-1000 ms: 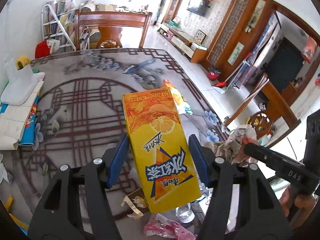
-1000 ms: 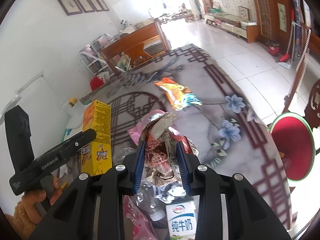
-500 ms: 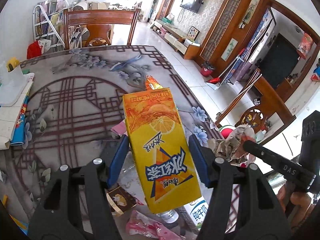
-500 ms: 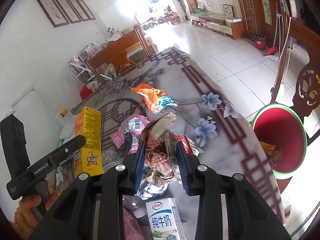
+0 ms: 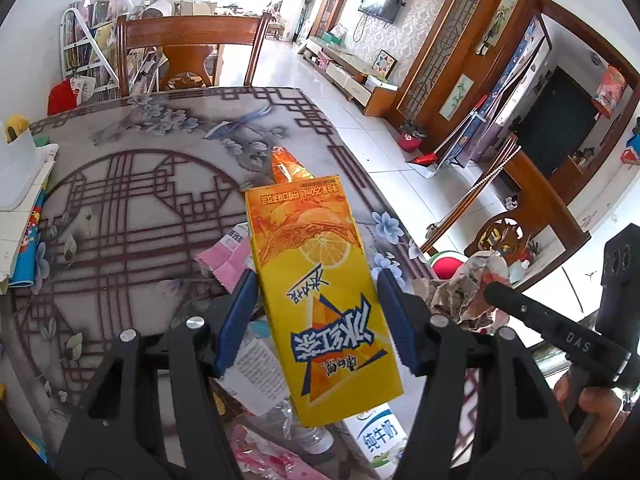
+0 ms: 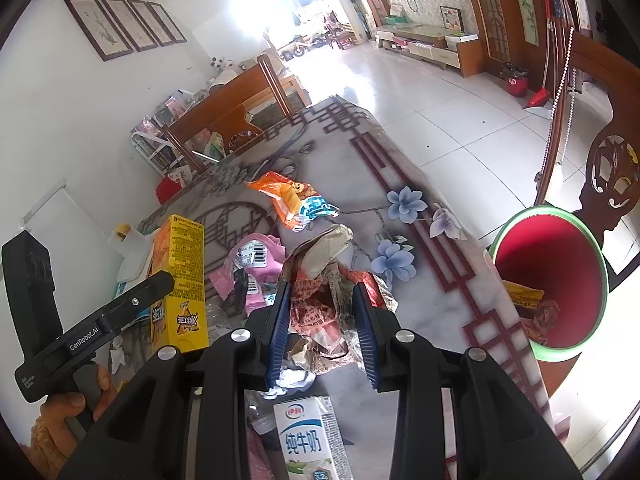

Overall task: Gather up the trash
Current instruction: 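Carry the drink carton and crumpled paper with both tools over the red bucket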

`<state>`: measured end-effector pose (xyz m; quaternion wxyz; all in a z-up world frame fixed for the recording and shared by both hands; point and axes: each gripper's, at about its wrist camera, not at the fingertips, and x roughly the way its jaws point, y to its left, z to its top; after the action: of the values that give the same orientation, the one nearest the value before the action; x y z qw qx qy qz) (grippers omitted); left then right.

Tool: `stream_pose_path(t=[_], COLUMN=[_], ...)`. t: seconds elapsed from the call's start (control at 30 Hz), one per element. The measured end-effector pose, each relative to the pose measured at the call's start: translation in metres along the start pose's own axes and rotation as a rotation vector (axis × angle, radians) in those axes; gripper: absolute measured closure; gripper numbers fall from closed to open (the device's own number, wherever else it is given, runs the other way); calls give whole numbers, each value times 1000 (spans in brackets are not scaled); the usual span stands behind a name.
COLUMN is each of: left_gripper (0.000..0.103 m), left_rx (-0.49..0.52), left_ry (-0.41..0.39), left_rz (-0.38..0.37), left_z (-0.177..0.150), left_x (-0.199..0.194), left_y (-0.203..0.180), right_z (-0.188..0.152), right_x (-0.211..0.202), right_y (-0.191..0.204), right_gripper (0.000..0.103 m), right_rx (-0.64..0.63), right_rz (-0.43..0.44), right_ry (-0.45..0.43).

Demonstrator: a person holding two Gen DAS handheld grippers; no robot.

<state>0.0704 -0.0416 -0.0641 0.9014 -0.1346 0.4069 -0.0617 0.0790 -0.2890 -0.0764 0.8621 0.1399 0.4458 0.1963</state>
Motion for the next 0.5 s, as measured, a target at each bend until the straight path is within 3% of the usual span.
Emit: stream_pose_path(t=[0.5], left_gripper=[44], left_rx=[-5], left_ry=[-4], left_rz=[-38], left_z=[1], left_x=[22], left_y=[-43], right_z=[12], right_x=[-12], right_y=[-38], right_gripper=[72], right_rx=[2], right_rz=[-32], right_ry=[6])
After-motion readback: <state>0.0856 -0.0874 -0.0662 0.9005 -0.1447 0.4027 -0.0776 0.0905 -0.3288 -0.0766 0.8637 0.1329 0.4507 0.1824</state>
